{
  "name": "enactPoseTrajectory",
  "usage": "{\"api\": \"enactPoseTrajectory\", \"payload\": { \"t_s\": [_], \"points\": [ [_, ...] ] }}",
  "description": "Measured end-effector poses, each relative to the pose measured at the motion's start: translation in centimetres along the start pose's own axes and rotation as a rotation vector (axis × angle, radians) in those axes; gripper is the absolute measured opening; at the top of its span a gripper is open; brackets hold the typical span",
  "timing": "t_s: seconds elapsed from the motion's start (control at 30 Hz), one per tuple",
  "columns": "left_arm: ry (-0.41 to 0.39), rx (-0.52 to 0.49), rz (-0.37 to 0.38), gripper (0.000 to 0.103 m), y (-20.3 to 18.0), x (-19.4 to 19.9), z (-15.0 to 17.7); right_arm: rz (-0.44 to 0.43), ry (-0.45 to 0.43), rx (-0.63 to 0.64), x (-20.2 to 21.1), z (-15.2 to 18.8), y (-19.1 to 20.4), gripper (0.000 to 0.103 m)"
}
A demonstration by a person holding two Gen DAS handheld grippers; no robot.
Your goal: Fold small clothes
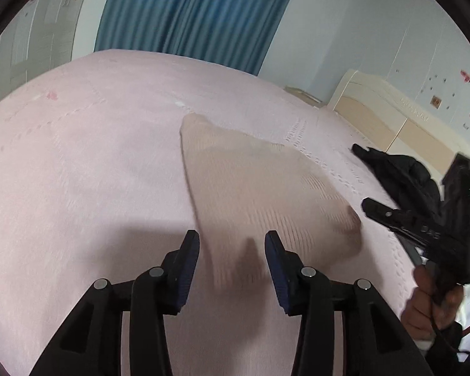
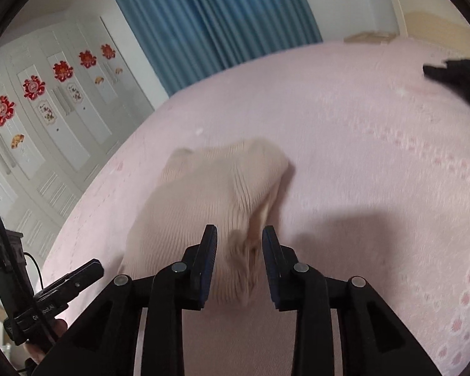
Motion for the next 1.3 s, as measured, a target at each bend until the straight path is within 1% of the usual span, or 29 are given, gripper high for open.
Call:
{"api": "enactPoseTrajectory", "payload": {
  "t_s": [0.1, 0.13, 0.2, 0.23, 0.27, 0.3, 0.33, 0.4, 0.47, 0.5, 0.53, 0.63, 0.73, 0.8, 0.87, 0.93, 0.97, 1.0, 1.03, 1.13, 1.2, 1.23, 1.3],
  "points": [
    [0.024, 0.004, 0.004, 0.04, -0.7, -2.7, -1.9, 0.029, -0.006, 0.024, -1.3, -1.6, 0.6, 0.031],
    [0.028, 0.006, 0.011, 0.04, -0.8, -3.4, -2.3, 0.034, 0.0, 0.028, -1.9, -2.0, 0.8, 0.031],
    [0.03, -0.006, 0.001, 0.04, -0.9, -4.2, -2.5, 0.03, 0.025, 0.041, -3.5, -2.1, 1.2, 0.031],
    [0.041, -0.013, -0.009, 0.04, -0.8, -4.6, -2.2, 0.038, 0.035, 0.05, -4.0, -1.9, 1.4, 0.029],
    [0.06, -0.022, -0.028, 0.041, -0.8, -5.0, -1.6, 0.077, 0.052, 0.066, -4.9, -1.7, 1.3, 0.028],
    [0.071, -0.032, -0.042, 0.045, -0.6, -5.3, -1.2, 0.12, 0.071, 0.082, -5.7, -1.4, 1.0, 0.027],
    [0.082, -0.044, -0.049, 0.048, -0.5, -5.4, -0.7, 0.142, 0.087, 0.093, -6.4, -1.0, 0.9, 0.026],
    [0.115, -0.035, -0.044, 0.051, -0.1, -5.6, 0.1, 0.146, 0.108, 0.091, -7.0, -0.5, 0.5, 0.026],
    [0.145, 0.007, -0.017, 0.051, 0.4, -5.5, 1.1, 0.143, 0.102, 0.096, -6.8, -0.5, 0.4, 0.026],
    [0.156, 0.009, -0.014, 0.051, 0.4, -5.5, 1.4, 0.145, 0.103, 0.095, -6.8, -0.4, 0.2, 0.026],
    [0.159, 0.001, -0.017, 0.051, 0.3, -5.5, 1.6, 0.146, 0.108, 0.092, -6.9, -0.3, 0.1, 0.026],
    [0.111, -0.051, -0.035, 0.051, -0.5, -4.9, 0.9, 0.146, 0.11, 0.097, -6.8, -0.2, 0.0, 0.026],
    [0.019, -0.057, -0.047, 0.05, -1.0, -4.3, -1.2, 0.126, 0.09, 0.079, -6.1, -0.9, 0.1, 0.027],
    [-0.014, -0.044, -0.056, 0.05, -1.0, -4.8, -2.7, 0.124, 0.049, 0.065, -5.3, -1.9, 0.1, 0.027],
    [-0.009, -0.006, -0.052, 0.048, -0.7, -6.1, -3.8, 0.134, 0.029, 0.056, -5.3, -2.8, 0.3, 0.028],
    [0.002, 0.027, -0.051, 0.044, -0.3, -7.2, -4.5, 0.123, 0.037, 0.066, -6.1, -3.6, 0.6, 0.028],
    [0.013, 0.035, -0.061, 0.042, -0.2, -7.9, -4.8, 0.132, 0.045, 0.075, -6.8, -4.0, 0.8, 0.028],
    [0.024, 0.028, -0.065, 0.04, -0.3, -8.7, -5.2, 0.139, 0.049, 0.082, -7.4, -4.5, 0.9, 0.028],
    [0.034, 0.017, -0.074, 0.04, -0.3, -9.3, -5.4, 0.139, 0.053, 0.087, -8.2, -4.9, 1.0, 0.027],
    [0.072, -0.041, -0.141, 0.04, -0.4, -11.3, -6.7, 0.148, 0.068, 0.097, -9.8, -5.5, 1.1, 0.027],
    [0.095, -0.042, -0.179, 0.04, -0.1, -12.4, -6.5, 0.186, 0.083, 0.119, -10.9, -5.4, 1.0, 0.027],
    [0.109, -0.043, -0.196, 0.042, 0.0, -12.8, -6.0, 0.21, 0.099, 0.135, -11.6, -5.0, 0.8, 0.027],
    [0.115, -0.052, -0.209, 0.044, 0.1, -13.5, -5.6, 0.243, 0.125, 0.153, -12.5, -4.0, 0.1, 0.026]
  ]
}}
Point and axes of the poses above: each gripper's, at about its wrist camera, not at the fingertips, and x roughly against the way its jaws point, y to its left, z to its underside, the point moved 5 cm from there along -x, roughly the way its jaws point, and after that the axes turned 4 degrees about -y, right-handed, at the moved point
